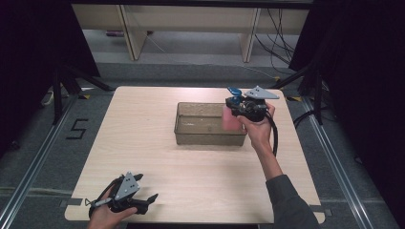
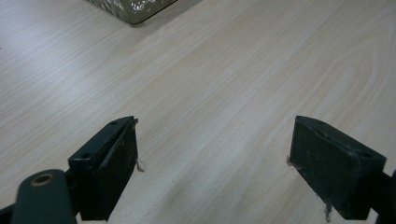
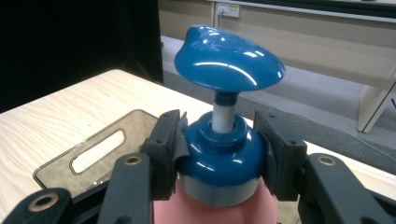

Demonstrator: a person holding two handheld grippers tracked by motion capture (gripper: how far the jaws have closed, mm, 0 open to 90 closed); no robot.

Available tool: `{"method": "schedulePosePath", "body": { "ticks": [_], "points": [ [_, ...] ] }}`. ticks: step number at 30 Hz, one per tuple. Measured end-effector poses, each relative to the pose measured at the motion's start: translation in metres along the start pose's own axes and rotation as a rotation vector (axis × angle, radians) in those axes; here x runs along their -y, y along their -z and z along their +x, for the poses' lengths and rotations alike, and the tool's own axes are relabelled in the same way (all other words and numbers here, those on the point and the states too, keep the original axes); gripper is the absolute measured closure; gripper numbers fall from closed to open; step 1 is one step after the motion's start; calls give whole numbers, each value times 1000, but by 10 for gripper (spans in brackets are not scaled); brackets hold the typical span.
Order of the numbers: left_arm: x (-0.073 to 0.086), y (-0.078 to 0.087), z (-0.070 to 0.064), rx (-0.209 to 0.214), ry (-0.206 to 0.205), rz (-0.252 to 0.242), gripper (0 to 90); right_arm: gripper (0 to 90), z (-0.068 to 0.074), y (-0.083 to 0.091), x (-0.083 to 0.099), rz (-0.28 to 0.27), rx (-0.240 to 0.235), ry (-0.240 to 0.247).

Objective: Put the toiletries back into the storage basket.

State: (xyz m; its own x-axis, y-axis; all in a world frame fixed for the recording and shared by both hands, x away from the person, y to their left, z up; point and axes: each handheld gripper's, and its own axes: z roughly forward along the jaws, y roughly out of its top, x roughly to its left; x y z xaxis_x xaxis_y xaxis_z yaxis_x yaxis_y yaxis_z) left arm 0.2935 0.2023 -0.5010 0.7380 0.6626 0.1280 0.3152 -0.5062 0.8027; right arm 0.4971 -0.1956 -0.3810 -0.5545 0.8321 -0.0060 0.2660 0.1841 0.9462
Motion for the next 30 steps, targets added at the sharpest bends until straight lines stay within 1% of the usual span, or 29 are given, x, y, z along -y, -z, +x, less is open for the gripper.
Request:
{"method": "schedulePosePath", "body": {
  "ticks": [2, 3, 5, 6, 7, 8, 9, 11, 13, 14, 15, 16, 17, 18, 19, 20, 21, 22, 23, 25, 26, 27, 28, 29, 30],
  "points": [
    [0, 0, 0, 0, -1, -3, 149, 540, -3, -1, 1, 1, -7, 1],
    [0, 0, 0, 1, 0, 0, 149, 540, -3, -1, 2, 1, -4, -10],
    [0, 0, 0, -1, 0, 0, 149, 539, -4, -1, 4, 1, -10, -11],
    [0, 0, 0, -5, 0, -5, 149, 540, -6, -2, 4, -8, -7, 4],
    [0, 0, 0, -2, 0, -4, 149, 540, -6, -2, 4, -7, 9, 12],
    [0, 0, 0, 0, 0, -1, 149, 539, -5, -2, 4, 3, 5, -6],
    [0, 0, 0, 0, 1, 0, 149, 540, -6, -3, 5, 3, -3, 0],
    [0, 0, 0, -9, 1, -6, 149, 540, -6, -3, 6, 5, 0, -11],
    [0, 0, 0, 0, 0, -1, 149, 540, -8, -3, 8, -2, 7, 8],
    [0, 0, 0, -2, 1, -1, 149, 540, -8, -4, 9, -4, 4, 2],
    [0, 0, 0, -6, 2, -5, 149, 540, -8, -4, 12, -3, -1, -23],
    [0, 0, -1, -12, 12, -15, 149, 540, -8, -4, 12, 5, -1, -22],
    [0, 0, 0, -12, -1, -3, 149, 539, -8, -4, 15, 10, 4, -20],
    [0, 0, 0, -1, 0, -3, 149, 540, -8, -4, 16, 12, -1, -15],
    [0, 0, 0, -1, 1, -1, 149, 540, -8, -4, 17, 21, 3, -28],
    [0, 0, 0, -4, 2, -3, 149, 540, -9, -5, 19, 13, -3, -17],
    [0, -1, -1, -8, 10, -14, 149, 540, -9, -5, 20, 18, 8, -12],
    [0, 0, 0, -2, -1, -2, 149, 540, -11, -5, 21, 10, 15, 6],
    [0, 0, 0, -2, 2, -2, 149, 540, -10, -6, 23, 11, 17, -21],
    [0, 0, 0, -7, 3, -5, 149, 540, -11, -5, 24, 20, 13, -16],
    [0, -1, -1, -9, 11, -15, 149, 540, -11, -5, 25, 19, 8, -33],
    [0, 0, 0, -3, 0, -3, 149, 540, -11, -5, 26, 21, 8, -24],
    [0, 0, 0, -1, 1, -2, 149, 540, -11, -4, 26, 29, 8, -20],
    [0, 0, 0, -1, 1, 0, 149, 540, -10, -3, 27, 33, 14, -33],
    [0, 0, 0, -2, 1, 0, 149, 540, -12, -4, 28, 26, 16, -17]
  ]
}}
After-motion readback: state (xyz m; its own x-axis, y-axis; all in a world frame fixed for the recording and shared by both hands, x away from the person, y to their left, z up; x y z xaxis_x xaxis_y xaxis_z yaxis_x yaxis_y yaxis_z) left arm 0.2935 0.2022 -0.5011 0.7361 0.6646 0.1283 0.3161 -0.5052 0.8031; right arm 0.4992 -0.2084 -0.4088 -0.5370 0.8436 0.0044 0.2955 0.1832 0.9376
